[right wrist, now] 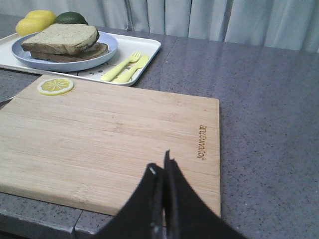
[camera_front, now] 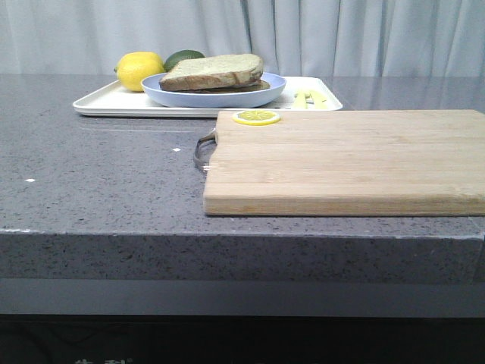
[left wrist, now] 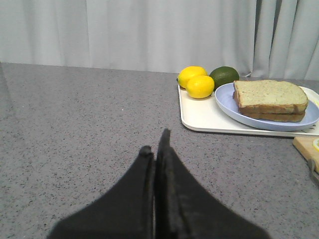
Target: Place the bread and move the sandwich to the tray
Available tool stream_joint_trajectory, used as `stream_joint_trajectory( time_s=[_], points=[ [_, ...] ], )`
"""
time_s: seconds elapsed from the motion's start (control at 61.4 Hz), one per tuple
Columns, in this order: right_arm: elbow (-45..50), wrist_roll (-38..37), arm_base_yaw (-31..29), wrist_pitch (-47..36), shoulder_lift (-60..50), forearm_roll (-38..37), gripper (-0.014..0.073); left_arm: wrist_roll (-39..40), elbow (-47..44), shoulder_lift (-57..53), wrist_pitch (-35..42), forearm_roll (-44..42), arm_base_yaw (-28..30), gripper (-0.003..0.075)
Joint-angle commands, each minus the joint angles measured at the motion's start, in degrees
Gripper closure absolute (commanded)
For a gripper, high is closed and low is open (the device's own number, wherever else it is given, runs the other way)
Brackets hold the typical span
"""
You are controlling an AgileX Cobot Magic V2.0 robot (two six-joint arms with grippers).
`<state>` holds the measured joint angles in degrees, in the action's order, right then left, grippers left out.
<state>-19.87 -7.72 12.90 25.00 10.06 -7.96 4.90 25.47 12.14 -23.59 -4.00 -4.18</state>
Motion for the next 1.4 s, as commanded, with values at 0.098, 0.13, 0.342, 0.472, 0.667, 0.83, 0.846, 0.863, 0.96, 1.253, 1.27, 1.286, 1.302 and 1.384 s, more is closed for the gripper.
stream_joint_trajectory(
  time_s=[0.098,0.13,0.342,0.472,0.667,0.83,0.846,0.863,0.96,1.253,1.27,1.286,1.302,1.384],
  points=[
    [-1.4,0.0,-0.2,-5.0,0.5,-0.5,0.0655,0.6,1.4,0.5,4.6,0.5,0.1,0.0739],
    [-1.4,0.0,-0.2,-5.0,0.5,-0.5,0.0655,0.6,1.4,0.5,4.6,0.5,0.1,0.0739],
    [-1.4,0.0,-0.2,-5.0,0.5,-0.5,0.0655,0.6,-1.0,-1.2,7.8,1.0,0.2,0.0739],
    [-1.4,0.0,-0.2,-5.0,0.5,-0.5,0.0655,0.6,-7.8,-6.3,11.3,4.0,2.3,0.0739],
    [-1.4,0.0,-0.2,-5.0,0.5,-0.5,0.0655,0.6,-17.6,-13.2,12.4,6.9,8.0,0.0739],
    [-1.4,0.0,-0.2,-5.0,0.5,-0.5,0.0655,0.6,-22.5,-13.8,13.0,7.0,8.7,0.0739],
    [-1.4,0.0,-0.2,-5.0,0.5,-0.5,0.0655,0.6,-23.0,-13.8,13.3,7.0,8.7,0.0739],
    [-1.4,0.0,-0.2,-5.0,0.5,-0.5,0.0655,0.6,-23.8,-13.8,13.6,7.0,8.7,0.0739],
    [-1.4,0.0,-0.2,-5.0,0.5,-0.5,0.0655,0.6,-26.5,-13.8,15.8,7.0,8.7,0.0739],
    [-1.4,0.0,-0.2,-5.0,0.5,-0.5,0.0655,0.6,-26.3,-13.8,14.9,7.1,8.7,0.0739],
    [-1.4,0.0,-0.2,-5.0,0.5,-0.5,0.0655,0.6,-26.3,-13.8,14.9,7.1,8.7,0.0739],
    [-1.4,0.0,-0.2,-5.0,0.5,-0.5,0.0655,0.6,-26.3,-13.8,14.9,7.1,8.7,0.0739],
    [-1.4,0.0,-0.2,-5.0,0.5,-0.5,0.0655,0.6,-26.3,-13.8,14.9,7.1,8.7,0.0739],
    [-1.4,0.0,-0.2,-5.0,0.5,-0.5,0.0655,0.6,-26.3,-13.8,14.9,7.1,8.7,0.0739]
  ],
)
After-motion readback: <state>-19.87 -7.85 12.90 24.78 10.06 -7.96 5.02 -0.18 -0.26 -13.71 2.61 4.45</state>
